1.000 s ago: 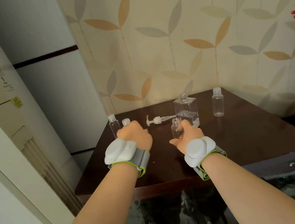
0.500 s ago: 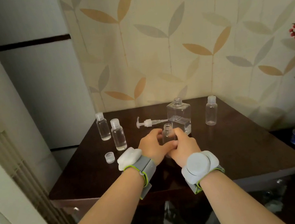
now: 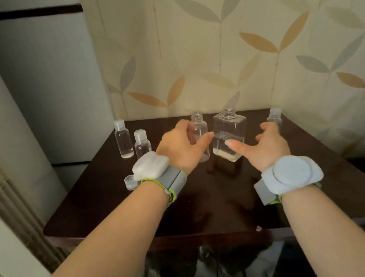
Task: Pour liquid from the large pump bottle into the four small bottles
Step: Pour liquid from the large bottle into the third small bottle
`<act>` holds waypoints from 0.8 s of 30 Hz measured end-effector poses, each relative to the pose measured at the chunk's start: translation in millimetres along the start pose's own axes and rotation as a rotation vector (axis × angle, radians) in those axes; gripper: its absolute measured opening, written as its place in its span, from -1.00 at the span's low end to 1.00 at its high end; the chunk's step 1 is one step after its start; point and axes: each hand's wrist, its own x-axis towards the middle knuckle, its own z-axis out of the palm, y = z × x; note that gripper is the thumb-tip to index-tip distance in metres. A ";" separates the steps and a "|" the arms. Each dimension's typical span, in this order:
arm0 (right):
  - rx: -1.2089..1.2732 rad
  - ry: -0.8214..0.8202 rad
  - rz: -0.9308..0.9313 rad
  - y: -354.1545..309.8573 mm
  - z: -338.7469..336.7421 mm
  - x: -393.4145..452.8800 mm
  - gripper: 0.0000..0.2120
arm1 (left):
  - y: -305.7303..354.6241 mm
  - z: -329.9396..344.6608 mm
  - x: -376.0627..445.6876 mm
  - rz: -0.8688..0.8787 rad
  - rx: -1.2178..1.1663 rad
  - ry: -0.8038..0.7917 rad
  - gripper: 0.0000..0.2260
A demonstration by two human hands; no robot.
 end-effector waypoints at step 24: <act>0.047 -0.063 -0.442 -4.8 20.4 68.5 -0.49 | -12.3 25.7 43.7 0.301 0.351 -0.059 -0.51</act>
